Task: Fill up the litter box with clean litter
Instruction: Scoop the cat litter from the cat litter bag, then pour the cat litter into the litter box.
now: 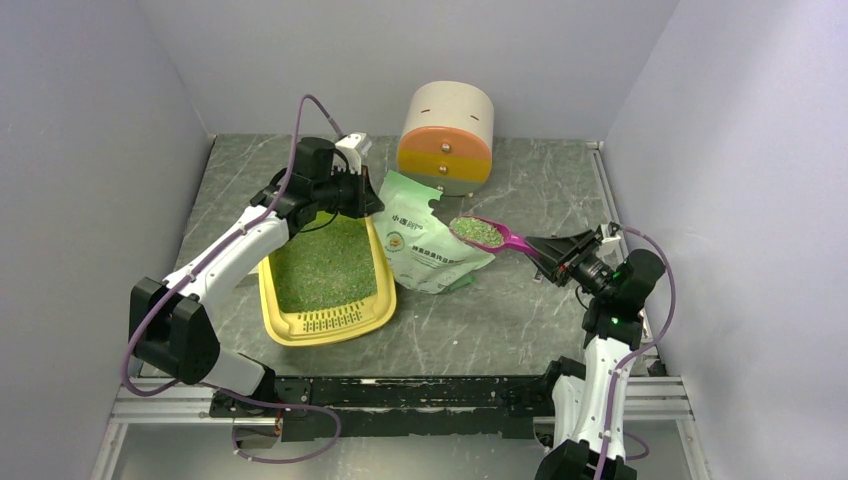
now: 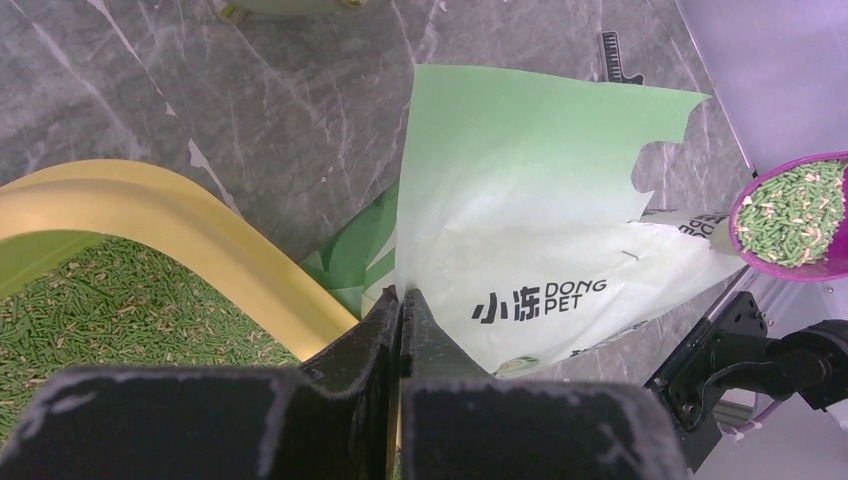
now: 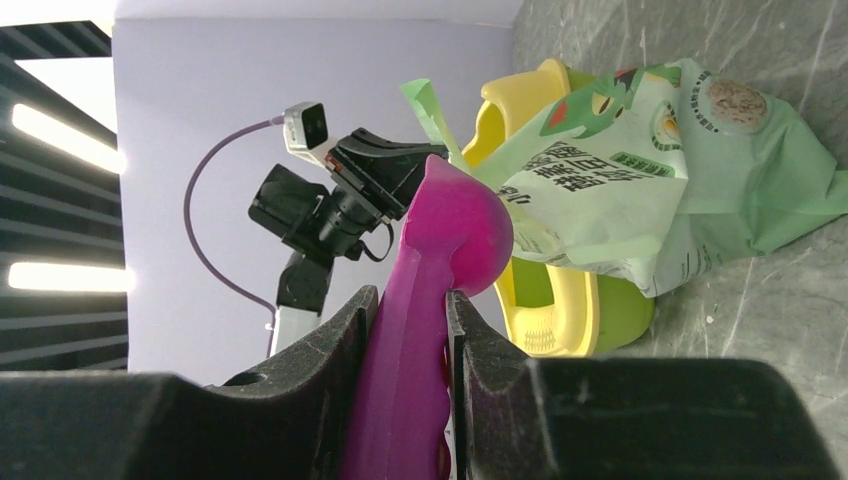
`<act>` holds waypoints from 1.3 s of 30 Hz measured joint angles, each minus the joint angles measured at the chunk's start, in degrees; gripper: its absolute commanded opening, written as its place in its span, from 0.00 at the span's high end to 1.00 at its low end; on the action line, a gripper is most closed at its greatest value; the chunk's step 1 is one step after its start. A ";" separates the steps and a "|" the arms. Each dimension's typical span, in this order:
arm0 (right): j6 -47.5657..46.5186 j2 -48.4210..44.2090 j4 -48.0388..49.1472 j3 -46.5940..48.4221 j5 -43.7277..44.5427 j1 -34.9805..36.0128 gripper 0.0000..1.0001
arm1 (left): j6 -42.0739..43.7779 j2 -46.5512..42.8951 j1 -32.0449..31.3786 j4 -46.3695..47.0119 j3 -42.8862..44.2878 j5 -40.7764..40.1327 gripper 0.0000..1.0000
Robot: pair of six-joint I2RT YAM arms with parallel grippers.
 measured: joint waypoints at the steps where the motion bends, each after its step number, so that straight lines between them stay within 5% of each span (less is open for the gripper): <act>1: 0.26 0.00 0.35 0.02 -0.02 0.00 1.00 | -0.02 0.00 0.02 -0.02 0.00 0.02 0.95; 12: 2.40 0.15 2.71 0.28 -0.39 0.28 1.00 | -0.11 0.00 0.07 -0.02 0.00 0.31 0.93; 22: 4.83 1.14 5.60 2.05 -0.98 2.58 1.00 | -0.24 -0.07 0.44 0.13 0.24 1.90 0.57; 39: 11.98 0.15 12.52 1.29 1.46 9.81 1.00 | -1.18 -3.58 0.48 0.42 0.98 -0.22 0.26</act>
